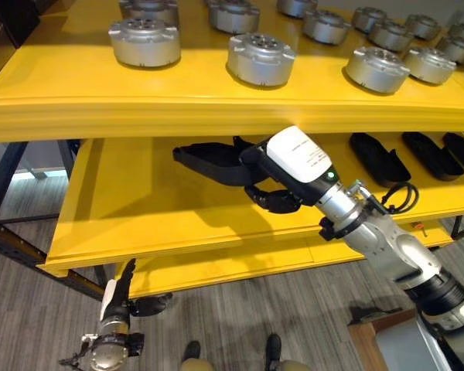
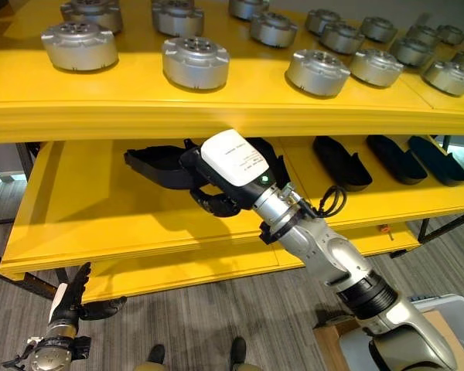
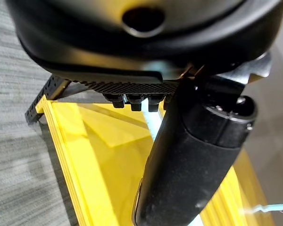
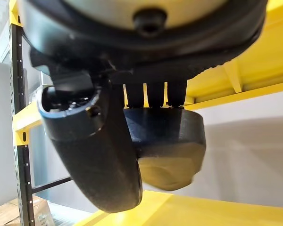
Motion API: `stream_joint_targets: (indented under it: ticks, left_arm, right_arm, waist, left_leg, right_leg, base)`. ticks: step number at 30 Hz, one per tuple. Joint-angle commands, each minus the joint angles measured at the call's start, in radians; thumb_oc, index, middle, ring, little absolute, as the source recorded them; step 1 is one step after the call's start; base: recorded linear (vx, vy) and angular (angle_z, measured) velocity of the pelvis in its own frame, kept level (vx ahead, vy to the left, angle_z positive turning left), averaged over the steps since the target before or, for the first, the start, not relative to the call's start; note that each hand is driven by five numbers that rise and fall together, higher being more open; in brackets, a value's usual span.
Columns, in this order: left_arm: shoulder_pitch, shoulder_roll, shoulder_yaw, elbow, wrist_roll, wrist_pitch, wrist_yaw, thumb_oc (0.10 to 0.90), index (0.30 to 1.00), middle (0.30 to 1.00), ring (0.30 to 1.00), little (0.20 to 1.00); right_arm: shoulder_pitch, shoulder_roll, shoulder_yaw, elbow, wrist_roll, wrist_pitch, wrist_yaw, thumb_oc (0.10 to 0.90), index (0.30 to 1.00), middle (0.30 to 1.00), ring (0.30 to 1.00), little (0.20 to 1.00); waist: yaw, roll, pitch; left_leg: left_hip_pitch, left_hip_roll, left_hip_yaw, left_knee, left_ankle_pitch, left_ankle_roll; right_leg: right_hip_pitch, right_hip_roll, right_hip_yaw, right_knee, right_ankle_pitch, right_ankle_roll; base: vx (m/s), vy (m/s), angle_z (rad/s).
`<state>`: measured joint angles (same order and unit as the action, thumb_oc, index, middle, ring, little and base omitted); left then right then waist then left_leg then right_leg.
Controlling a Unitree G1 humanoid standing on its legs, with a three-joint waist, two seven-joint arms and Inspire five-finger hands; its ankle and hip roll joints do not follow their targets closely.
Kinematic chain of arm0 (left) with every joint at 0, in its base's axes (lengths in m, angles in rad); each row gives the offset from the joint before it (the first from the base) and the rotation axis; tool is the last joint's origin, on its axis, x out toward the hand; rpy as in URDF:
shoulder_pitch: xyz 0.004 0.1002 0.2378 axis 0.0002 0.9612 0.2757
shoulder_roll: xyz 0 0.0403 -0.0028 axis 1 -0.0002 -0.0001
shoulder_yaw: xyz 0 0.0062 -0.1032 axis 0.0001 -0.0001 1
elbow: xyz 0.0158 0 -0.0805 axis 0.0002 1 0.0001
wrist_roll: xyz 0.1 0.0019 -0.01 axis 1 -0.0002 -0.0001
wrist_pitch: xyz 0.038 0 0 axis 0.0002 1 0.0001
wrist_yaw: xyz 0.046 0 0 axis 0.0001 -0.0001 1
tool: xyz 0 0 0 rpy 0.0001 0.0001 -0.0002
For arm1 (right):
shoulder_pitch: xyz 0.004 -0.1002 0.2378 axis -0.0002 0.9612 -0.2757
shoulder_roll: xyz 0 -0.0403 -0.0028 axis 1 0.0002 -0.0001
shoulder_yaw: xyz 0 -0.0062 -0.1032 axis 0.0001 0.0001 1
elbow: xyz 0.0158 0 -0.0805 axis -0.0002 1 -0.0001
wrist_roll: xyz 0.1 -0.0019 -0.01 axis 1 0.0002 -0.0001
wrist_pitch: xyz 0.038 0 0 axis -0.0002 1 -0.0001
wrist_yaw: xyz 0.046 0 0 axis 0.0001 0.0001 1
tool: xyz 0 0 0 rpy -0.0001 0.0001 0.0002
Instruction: Move parts from the plastic box to the shelf.
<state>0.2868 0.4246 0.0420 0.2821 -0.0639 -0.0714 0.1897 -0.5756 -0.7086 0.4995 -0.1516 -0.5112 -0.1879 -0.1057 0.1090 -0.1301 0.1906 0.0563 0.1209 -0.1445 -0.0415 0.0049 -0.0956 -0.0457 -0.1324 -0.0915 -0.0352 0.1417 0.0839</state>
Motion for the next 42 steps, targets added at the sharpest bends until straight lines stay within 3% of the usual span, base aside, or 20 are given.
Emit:
stream_joint_targets:
  ticks: [1,13,15,18,23,29,42]
  left_arm:
    - [0.023,0.066,-0.014,-0.081,0.034,-0.074,0.02,0.9,1.0,1.0,1.0,1.0]
    - [0.053,0.081,-0.022,-0.111,0.031,-0.077,0.012,0.9,1.0,1.0,1.0,1.0]
    - [0.038,0.099,-0.032,-0.107,0.025,-0.081,0.018,0.9,1.0,1.0,1.0,1.0]
    - [0.021,0.106,-0.041,-0.107,0.022,-0.082,0.022,0.9,1.0,1.0,1.0,1.0]
    - [-0.029,0.133,-0.069,-0.104,0.018,-0.087,0.036,0.9,1.0,1.0,1.0,1.0]
    - [-0.073,0.155,-0.089,-0.101,0.014,-0.089,0.048,0.9,1.0,1.0,1.0,1.0]
    - [-0.125,0.166,-0.117,-0.094,-0.005,-0.108,0.073,0.9,1.0,1.0,1.0,1.0]
  right_arm:
    - [-0.232,0.072,-0.13,0.062,0.048,0.071,-0.102,0.4,0.3,0.3,0.3,0.3]
    - [-0.257,0.216,-0.025,0.357,0.121,0.113,-0.102,0.4,0.3,0.3,0.3,0.3]
    - [-0.272,0.257,-0.005,0.438,0.14,0.124,-0.113,0.4,0.3,0.3,0.3,0.3]
    - [-0.278,0.28,0.006,0.492,0.145,0.13,-0.121,0.4,0.3,0.3,0.3,0.3]
    - [-0.294,0.327,0.021,0.599,0.163,0.144,-0.14,0.4,0.3,0.3,0.3,0.3]
    - [-0.322,0.341,0.039,0.633,0.158,0.156,-0.143,0.4,0.3,0.3,0.3,0.3]
    - [-0.454,0.295,0.106,0.669,0.093,0.167,-0.133,0.4,0.3,0.3,0.3,0.3]
  waist:
    - [0.033,-0.005,-0.107]
    - [0.079,-0.031,-0.034]
    - [0.094,-0.028,0.014]
    - [0.102,-0.026,0.042]
    - [0.121,-0.006,0.131]
    - [0.129,0.025,0.2]
    - [0.128,0.06,0.247]
  left_leg:
    - [0.051,0.021,0.009,-0.046,-0.023,0.045]
    - [0.054,0.047,-0.004,-0.046,-0.011,0.03]
    - [0.036,0.055,-0.021,-0.046,0.004,0.023]
    - [0.025,0.058,-0.03,-0.046,0.013,0.019]
    - [-0.019,0.052,-0.064,-0.036,0.039,0.013]
    - [-0.067,0.038,-0.083,-0.018,0.048,0.014]
    - [-0.151,0.017,-0.111,-0.036,0.092,0.011]
  right_leg:
    - [0.047,-0.092,0.013,0.078,-0.08,0.1]
    - [0.065,-0.073,-0.001,0.067,-0.084,0.09]
    - [0.059,-0.066,-0.009,0.07,-0.084,0.085]
    - [0.055,-0.063,-0.017,0.075,-0.084,0.083]
    - [0.023,-0.062,-0.039,0.109,-0.086,0.079]
    - [-0.021,-0.065,-0.048,0.142,-0.092,0.079]
    - [-0.092,-0.093,-0.067,0.157,-0.078,0.082]
  base:
    - [0.0,0.0,0.0]
    - [-0.02,-0.031,0.0]
    - [-0.13,-0.078,0.21]
    - [-0.09,-0.042,0.21]
    - [-0.12,-0.021,0.19]
    - [-0.08,0.015,0.1]
    - [-0.04,0.019,0.05]
